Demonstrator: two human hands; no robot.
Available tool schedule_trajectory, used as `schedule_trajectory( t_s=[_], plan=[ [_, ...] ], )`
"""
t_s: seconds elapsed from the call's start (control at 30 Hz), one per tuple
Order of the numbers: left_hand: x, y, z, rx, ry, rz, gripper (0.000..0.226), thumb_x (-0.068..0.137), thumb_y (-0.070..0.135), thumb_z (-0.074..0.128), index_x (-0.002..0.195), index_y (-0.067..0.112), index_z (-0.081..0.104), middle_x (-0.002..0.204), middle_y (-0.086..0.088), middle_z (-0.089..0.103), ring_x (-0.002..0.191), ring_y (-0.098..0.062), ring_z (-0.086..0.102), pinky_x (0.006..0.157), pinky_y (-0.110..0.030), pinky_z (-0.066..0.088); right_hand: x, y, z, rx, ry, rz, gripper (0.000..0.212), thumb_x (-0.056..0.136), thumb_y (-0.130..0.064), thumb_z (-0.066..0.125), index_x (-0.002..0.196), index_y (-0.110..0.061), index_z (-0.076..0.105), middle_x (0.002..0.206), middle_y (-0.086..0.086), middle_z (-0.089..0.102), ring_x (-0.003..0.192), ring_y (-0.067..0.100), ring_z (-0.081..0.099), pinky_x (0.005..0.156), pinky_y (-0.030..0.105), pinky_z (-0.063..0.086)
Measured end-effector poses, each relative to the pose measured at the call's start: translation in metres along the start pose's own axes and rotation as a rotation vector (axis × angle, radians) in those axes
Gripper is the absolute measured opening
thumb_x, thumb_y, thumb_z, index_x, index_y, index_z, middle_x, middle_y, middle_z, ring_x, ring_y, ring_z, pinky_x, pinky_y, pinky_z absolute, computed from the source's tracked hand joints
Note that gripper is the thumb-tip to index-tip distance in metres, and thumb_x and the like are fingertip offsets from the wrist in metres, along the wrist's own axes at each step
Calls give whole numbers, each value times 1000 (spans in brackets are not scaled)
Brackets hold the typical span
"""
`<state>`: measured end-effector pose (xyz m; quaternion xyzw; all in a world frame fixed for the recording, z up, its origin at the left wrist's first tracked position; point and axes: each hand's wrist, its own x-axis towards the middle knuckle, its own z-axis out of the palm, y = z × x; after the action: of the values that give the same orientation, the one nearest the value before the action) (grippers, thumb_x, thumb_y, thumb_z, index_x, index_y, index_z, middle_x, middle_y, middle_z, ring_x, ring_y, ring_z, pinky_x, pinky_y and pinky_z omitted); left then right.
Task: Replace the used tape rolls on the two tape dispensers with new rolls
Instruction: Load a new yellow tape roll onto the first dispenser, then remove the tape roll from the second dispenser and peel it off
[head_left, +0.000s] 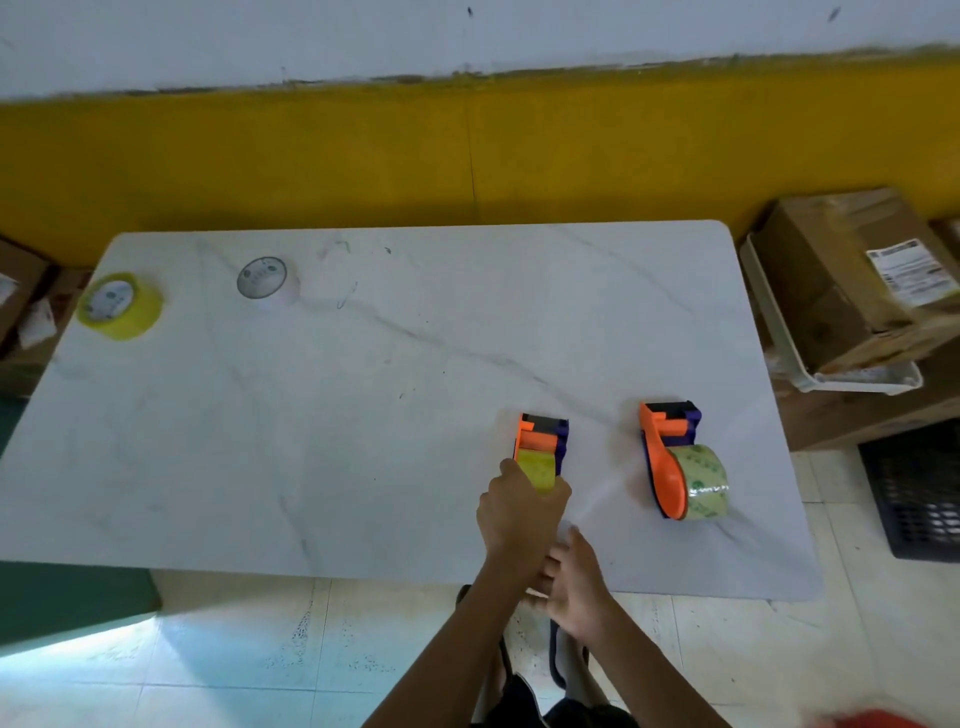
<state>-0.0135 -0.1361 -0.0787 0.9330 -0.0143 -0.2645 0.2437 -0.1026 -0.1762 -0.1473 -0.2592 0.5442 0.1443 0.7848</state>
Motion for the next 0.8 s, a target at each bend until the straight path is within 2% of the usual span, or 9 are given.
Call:
schedule_trajectory(
  t_s=[0.07, 0.17, 0.23, 0.27, 0.37, 0.5, 0.67, 0.73, 0.8],
  plan=[
    [0, 0, 0, -1, -2, -8, 37, 80, 44, 58, 94, 13, 44, 79, -1, 54, 73, -24, 54, 66, -32, 47, -8, -12, -6, -103, 112, -53, 56, 102, -45, 30, 102, 1, 63, 89, 20, 68, 79, 32, 64, 69, 39, 53],
    [-2, 2, 0, -16, -17, -19, 38, 79, 42, 60, 96, 12, 44, 81, -2, 55, 75, -25, 57, 69, -35, 52, -10, -44, -3, -272, 265, -141, 42, 101, -31, 39, 85, 0, 63, 71, 15, 61, 61, 26, 57, 58, 30, 46],
    [-4, 3, -1, -54, -48, -28, 45, 79, 46, 62, 101, 12, 43, 90, -4, 60, 81, -27, 61, 72, -38, 54, -11, -65, 4, -325, 322, -239, 33, 99, -21, 44, 76, -4, 61, 68, 12, 57, 54, 21, 52, 52, 27, 40],
    [-5, 4, -3, -81, -68, -33, 54, 78, 51, 63, 107, 11, 42, 98, -5, 60, 87, -28, 62, 73, -39, 53, -13, -75, 8, -373, 337, -306, 30, 97, -19, 46, 74, -6, 60, 71, 12, 58, 56, 21, 53, 53, 29, 43],
    [-2, 12, -16, -88, -95, -23, 80, 76, 67, 60, 123, 8, 37, 117, -9, 50, 108, -31, 55, 77, -39, 46, -27, -99, 23, -513, 310, -476, 26, 91, -15, 48, 68, -9, 58, 76, 15, 63, 68, 25, 59, 65, 37, 52],
    [11, 42, -62, -150, -23, 60, 64, 89, 50, 52, 132, 5, 37, 130, -16, 45, 118, -33, 50, 90, -42, 47, -65, -139, 56, -582, 184, -602, 19, 87, -10, 50, 70, -10, 58, 72, 12, 58, 61, 22, 52, 60, 32, 43],
    [17, 100, -145, -192, 63, 284, 59, 95, 36, 49, 142, 3, 35, 144, -18, 43, 128, -32, 48, 100, -38, 42, -128, -187, 84, -656, 102, -821, 16, 89, -12, 51, 80, -8, 62, 77, 10, 58, 68, 21, 52, 57, 27, 43],
    [12, 122, -171, -202, 91, 363, 57, 95, 35, 49, 141, 4, 39, 144, -16, 46, 128, -32, 48, 101, -41, 42, -150, -203, 88, -682, 119, -917, 16, 90, -14, 51, 82, -9, 64, 78, 9, 61, 70, 20, 56, 59, 27, 47],
    [5, 138, -190, -220, 116, 433, 46, 94, 33, 49, 131, 5, 48, 132, -15, 55, 118, -31, 55, 95, -44, 47, -168, -216, 89, -695, 142, -1021, 17, 90, -17, 52, 83, -9, 65, 79, 8, 64, 71, 19, 58, 61, 27, 49]
  ],
)
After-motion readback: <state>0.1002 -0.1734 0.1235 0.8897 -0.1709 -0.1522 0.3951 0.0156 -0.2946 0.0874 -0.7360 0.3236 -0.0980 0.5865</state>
